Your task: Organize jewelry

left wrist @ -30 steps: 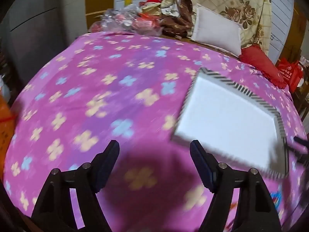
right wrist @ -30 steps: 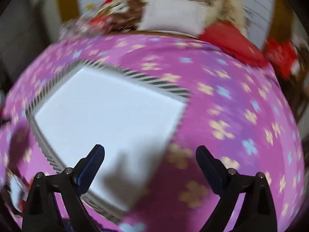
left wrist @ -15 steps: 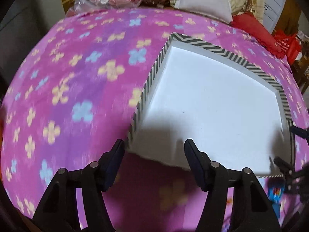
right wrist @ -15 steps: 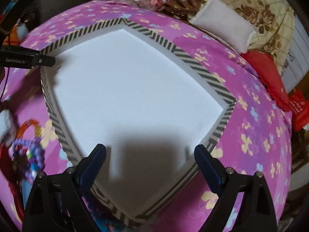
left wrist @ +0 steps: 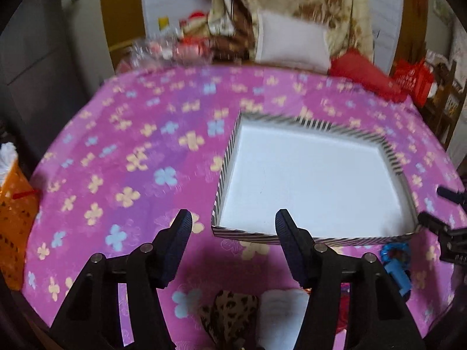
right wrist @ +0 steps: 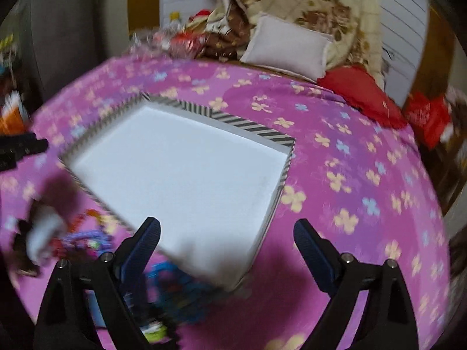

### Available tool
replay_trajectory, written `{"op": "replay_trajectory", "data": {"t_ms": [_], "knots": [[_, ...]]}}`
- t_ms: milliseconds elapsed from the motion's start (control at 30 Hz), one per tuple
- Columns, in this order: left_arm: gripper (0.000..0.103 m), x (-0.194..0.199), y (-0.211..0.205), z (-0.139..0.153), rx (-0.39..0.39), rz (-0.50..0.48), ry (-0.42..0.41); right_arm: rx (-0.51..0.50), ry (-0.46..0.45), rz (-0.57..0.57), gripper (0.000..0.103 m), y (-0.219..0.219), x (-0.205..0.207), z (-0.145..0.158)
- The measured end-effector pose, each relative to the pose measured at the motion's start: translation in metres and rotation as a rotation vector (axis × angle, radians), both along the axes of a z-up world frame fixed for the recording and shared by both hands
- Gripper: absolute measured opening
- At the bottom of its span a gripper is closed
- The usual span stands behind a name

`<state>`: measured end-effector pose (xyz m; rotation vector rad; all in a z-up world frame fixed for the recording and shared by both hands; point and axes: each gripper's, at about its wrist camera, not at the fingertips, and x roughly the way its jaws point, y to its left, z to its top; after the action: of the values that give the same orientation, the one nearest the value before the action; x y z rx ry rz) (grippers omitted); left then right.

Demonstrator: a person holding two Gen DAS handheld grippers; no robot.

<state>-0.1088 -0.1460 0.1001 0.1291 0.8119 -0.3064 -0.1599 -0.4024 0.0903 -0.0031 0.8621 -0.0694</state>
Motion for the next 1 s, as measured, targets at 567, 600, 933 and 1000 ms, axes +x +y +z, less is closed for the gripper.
{"op": "replay_trajectory", "data": {"t_ms": [567,600,933,1000], "knots": [[0.051,-0.054,0.022,0.004,-0.099,0.071,-0.024,0.090,0.024,-0.107,0.097,0.033,-0.052,0.007],[0.051,-0.055,0.023,0.004,-0.099,0.071,-0.026,0.096,0.027,-0.108,0.097,0.033,-0.053,0.006],[0.051,-0.062,0.024,-0.002,-0.093,0.069,-0.016,0.033,0.035,-0.260,0.097,0.002,-0.052,-0.020],[0.051,-0.062,0.025,-0.003,-0.098,0.076,-0.012,0.029,0.033,-0.291,0.097,-0.010,-0.049,-0.029]]}}
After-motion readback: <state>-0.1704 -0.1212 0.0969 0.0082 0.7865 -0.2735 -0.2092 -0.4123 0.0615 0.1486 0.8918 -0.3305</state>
